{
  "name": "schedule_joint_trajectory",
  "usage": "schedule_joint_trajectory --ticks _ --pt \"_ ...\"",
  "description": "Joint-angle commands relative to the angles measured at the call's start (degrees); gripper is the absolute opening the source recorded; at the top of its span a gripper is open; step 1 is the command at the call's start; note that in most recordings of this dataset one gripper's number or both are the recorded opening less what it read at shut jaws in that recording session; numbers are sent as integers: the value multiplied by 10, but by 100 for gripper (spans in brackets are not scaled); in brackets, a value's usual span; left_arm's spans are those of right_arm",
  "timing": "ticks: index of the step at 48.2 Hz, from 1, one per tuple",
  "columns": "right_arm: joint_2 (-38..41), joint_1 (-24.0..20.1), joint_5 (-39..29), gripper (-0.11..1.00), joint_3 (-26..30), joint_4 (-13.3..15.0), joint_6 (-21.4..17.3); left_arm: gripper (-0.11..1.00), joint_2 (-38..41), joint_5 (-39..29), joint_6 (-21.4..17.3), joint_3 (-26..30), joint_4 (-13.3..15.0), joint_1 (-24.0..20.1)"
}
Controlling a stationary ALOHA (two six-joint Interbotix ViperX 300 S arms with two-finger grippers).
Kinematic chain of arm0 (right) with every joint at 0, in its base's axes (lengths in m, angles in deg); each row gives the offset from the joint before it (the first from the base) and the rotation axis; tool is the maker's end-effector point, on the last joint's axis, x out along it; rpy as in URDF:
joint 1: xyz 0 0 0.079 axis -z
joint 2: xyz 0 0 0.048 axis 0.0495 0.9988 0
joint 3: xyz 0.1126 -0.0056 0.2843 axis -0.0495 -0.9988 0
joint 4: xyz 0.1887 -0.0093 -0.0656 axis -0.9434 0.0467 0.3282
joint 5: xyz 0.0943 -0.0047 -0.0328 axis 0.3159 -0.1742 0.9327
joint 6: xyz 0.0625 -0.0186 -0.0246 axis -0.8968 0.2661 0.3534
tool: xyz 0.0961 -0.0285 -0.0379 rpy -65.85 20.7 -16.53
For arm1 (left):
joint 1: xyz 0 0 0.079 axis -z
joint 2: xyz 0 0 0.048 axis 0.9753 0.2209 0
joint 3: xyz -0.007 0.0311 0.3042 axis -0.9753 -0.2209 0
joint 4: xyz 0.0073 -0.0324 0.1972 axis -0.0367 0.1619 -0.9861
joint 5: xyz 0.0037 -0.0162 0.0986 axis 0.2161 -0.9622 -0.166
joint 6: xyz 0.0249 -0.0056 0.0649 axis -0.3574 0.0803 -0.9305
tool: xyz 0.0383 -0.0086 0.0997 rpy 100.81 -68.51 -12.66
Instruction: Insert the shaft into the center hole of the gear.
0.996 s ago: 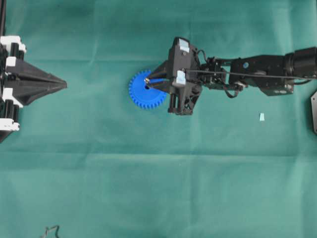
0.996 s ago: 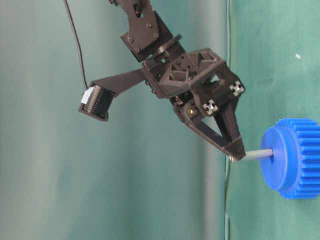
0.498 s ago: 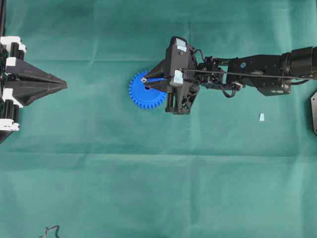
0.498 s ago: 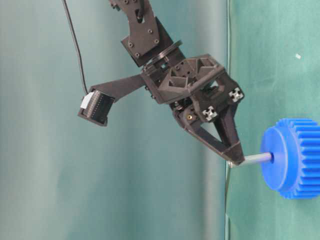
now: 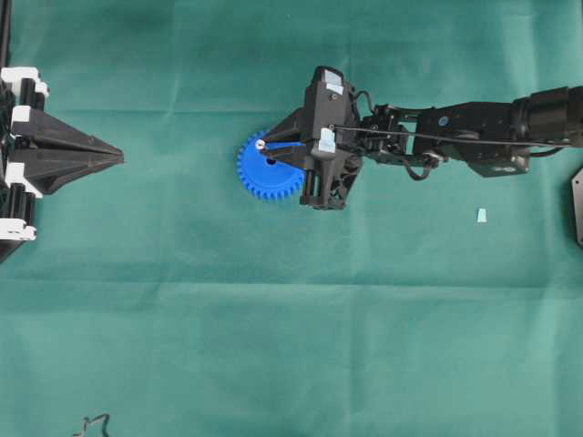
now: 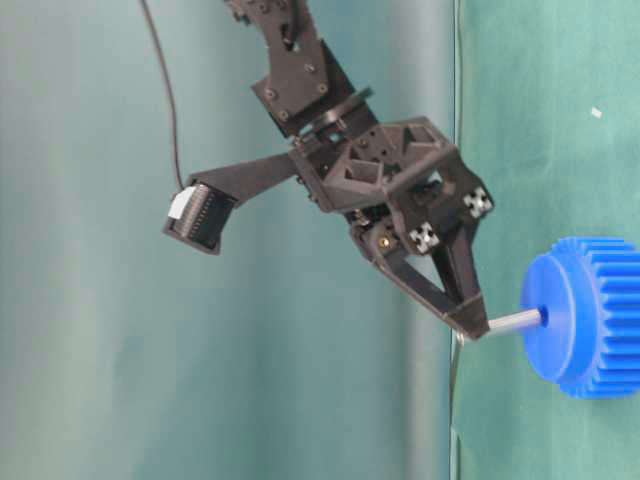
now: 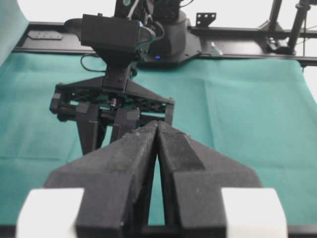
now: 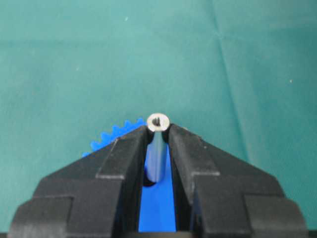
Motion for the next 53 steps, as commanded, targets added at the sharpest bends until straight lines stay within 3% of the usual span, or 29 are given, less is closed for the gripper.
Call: schedule_joint_trajectory --ticks 1,53 --pt "-2 1 2 17 6 -5 0 0 4 3 1 14 -1 1" --pt "-46 -11 4 17 -3 -5 0 0 1 -2 1 15 -1 0"
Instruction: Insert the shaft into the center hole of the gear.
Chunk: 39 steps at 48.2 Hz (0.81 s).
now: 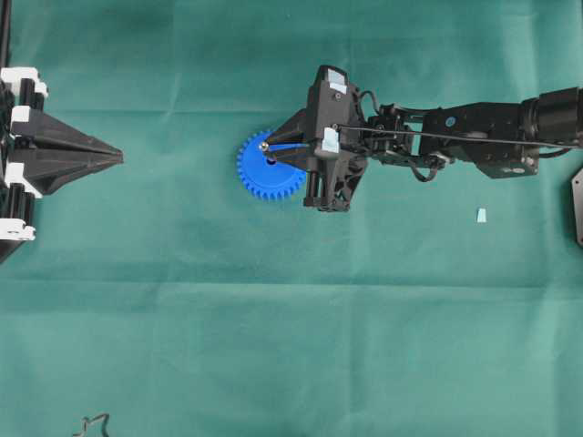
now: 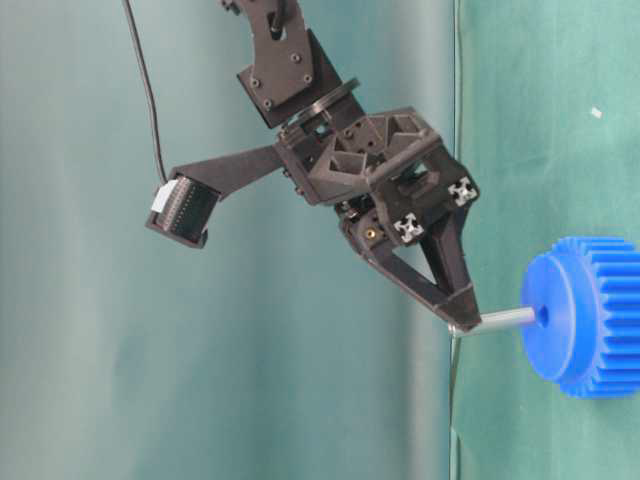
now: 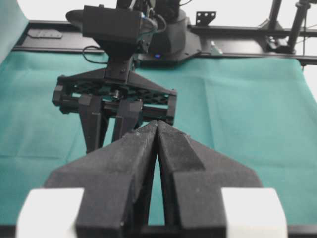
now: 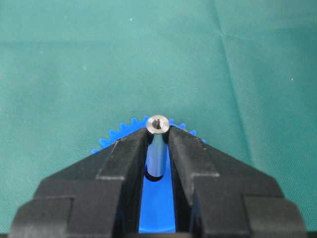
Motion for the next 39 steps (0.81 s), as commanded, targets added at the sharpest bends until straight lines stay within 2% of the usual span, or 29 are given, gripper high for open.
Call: schedule_joint_trajectory --ticks 1,20,39 --pt "-22 -4 4 17 4 -1 -1 0 2 3 0 15 -1 1" --pt "-18 -5 20 17 -1 -1 0 0 2 3 1 15 -1 1" --pt "8 2 70 17 -14 -1 0 0 2 3 0 15 -1 1"
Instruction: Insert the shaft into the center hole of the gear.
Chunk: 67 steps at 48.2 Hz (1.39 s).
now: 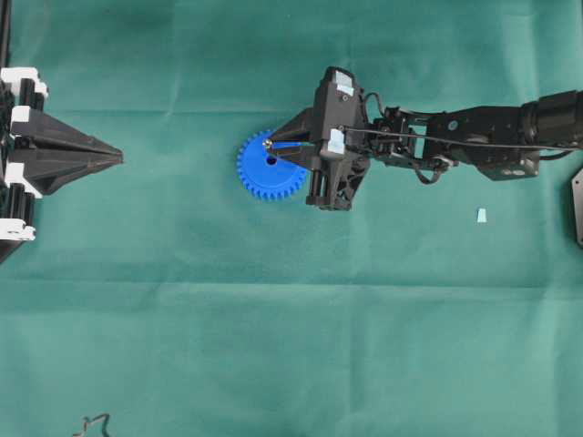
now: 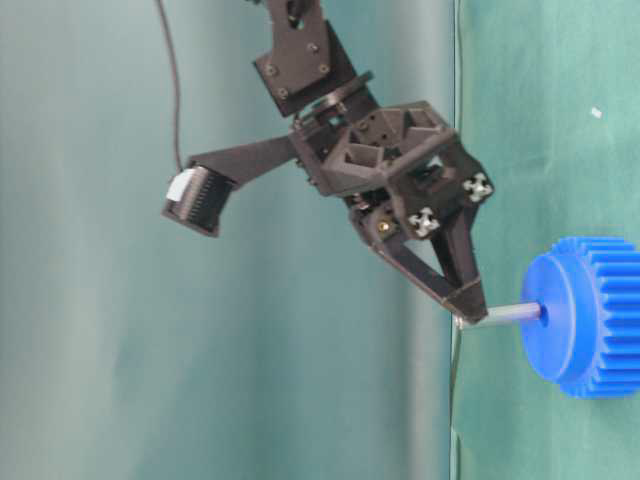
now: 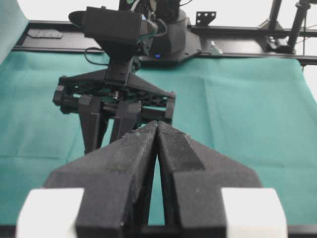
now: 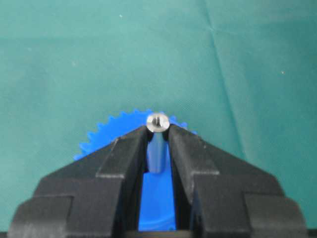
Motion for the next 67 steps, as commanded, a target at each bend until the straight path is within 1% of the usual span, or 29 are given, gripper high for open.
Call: schedule_joint_trajectory --ticks 1,8,23,40,67 --pt "-2 -3 11 17 5 -1 2 0 2 3 0 15 -2 0" --pt "-1 -3 12 17 5 0 2 0 2 3 0 16 -2 1" --pt "-26 -3 12 17 3 4 5 0 2 3 4 15 -2 1" --pt "-26 -15 14 17 4 3 2 0 2 3 10 16 -2 1" --pt "-25 -14 17 17 2 4 5 0 2 3 10 15 -3 1"
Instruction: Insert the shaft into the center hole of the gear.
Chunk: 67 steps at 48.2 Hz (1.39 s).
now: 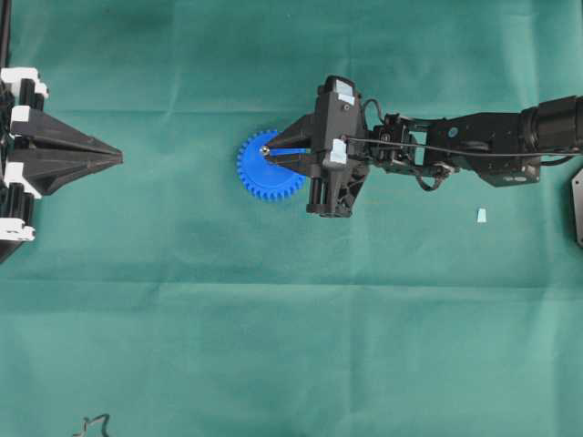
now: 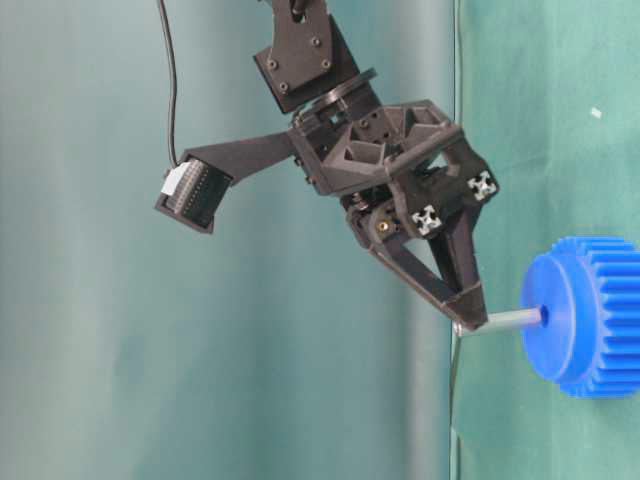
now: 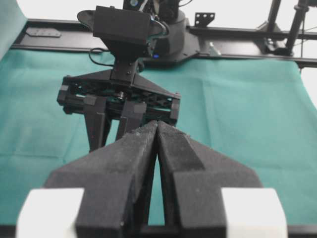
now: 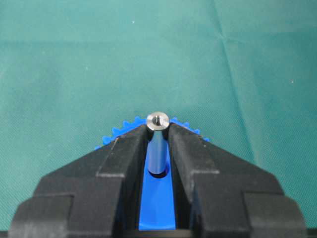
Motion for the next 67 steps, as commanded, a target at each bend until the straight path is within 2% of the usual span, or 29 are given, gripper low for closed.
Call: schedule_joint_trajectory --ticks 1,30,49,67 --pt "-20 -1 7 17 5 0 -1 0 2 3 1 15 -1 1" --pt "38 3 33 17 4 -8 -4 0 2 4 1 15 -1 1" --pt "46 -3 -22 17 1 -8 -4 0 2 4 1 16 -1 1" --pt "47 -3 -36 17 1 -8 -4 0 2 4 1 15 -1 1"
